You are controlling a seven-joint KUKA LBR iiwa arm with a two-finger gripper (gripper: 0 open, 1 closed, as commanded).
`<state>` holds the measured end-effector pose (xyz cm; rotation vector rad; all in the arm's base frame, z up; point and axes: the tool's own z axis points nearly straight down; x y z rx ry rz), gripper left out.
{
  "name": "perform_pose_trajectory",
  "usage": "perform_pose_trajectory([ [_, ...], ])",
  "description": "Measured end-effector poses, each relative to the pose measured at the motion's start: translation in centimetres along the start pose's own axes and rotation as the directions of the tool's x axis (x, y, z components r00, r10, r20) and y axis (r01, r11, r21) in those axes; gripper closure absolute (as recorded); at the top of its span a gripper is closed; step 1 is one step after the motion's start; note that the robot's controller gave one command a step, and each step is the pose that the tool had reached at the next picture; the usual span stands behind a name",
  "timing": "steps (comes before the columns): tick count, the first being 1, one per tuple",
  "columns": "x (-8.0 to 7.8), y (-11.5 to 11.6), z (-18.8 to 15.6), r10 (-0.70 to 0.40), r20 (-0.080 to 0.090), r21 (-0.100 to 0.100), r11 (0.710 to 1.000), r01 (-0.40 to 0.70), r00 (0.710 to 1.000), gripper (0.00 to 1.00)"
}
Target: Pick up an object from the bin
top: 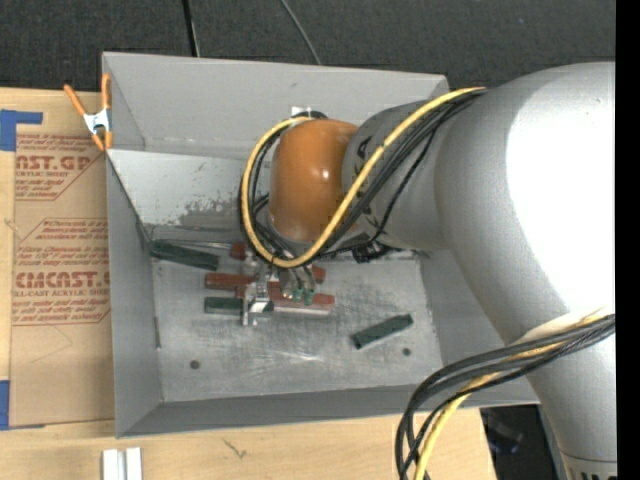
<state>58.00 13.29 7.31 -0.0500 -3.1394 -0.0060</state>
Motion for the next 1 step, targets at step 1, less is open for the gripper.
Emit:
perform_pose_trajectory([
  [1,-0.81,-2.21,-13.93,-0.014,0.004,0.003,1.0,0.014,1.0,1.0],
])
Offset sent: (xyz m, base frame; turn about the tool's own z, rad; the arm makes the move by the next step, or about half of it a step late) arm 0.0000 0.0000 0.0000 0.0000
